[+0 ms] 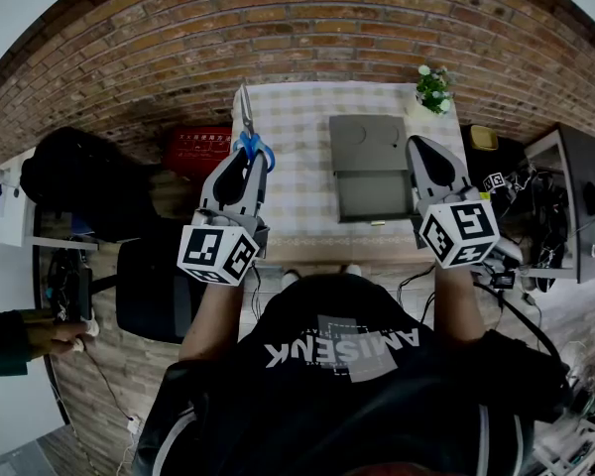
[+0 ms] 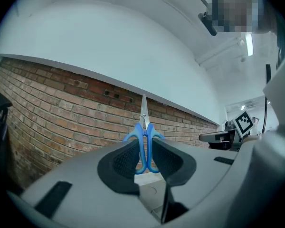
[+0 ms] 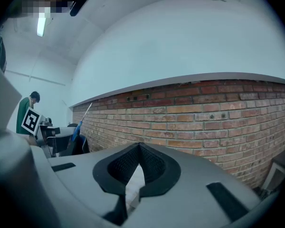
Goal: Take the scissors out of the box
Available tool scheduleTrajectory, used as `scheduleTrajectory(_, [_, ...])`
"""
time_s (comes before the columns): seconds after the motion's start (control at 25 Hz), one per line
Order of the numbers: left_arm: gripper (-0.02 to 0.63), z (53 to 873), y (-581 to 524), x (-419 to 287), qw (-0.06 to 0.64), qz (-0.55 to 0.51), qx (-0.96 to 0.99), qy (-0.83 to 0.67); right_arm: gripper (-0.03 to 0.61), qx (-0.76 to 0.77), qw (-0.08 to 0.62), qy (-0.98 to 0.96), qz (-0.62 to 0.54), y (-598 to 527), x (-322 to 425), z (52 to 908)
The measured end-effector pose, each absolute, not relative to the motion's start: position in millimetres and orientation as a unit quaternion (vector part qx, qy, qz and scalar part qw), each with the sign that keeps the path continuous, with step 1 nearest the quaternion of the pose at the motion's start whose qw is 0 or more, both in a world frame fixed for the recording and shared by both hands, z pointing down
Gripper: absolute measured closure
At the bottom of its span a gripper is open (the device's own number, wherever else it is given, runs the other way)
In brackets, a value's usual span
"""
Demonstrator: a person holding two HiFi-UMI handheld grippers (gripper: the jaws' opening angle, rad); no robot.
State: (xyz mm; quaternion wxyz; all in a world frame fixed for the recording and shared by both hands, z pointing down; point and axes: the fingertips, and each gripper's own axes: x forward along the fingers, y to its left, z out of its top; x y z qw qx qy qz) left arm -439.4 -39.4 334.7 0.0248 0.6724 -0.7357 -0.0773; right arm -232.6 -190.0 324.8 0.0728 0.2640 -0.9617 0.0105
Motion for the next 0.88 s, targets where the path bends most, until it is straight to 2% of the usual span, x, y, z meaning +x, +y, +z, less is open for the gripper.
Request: scheduleTrajectory(0.88, [0.520, 336.6, -40.0, -445.4, 0.028, -0.083, 0.654, -0.751, 0.539, 0.265, 0.073, -0.961, 0.019, -193.4, -231.1, 334.3])
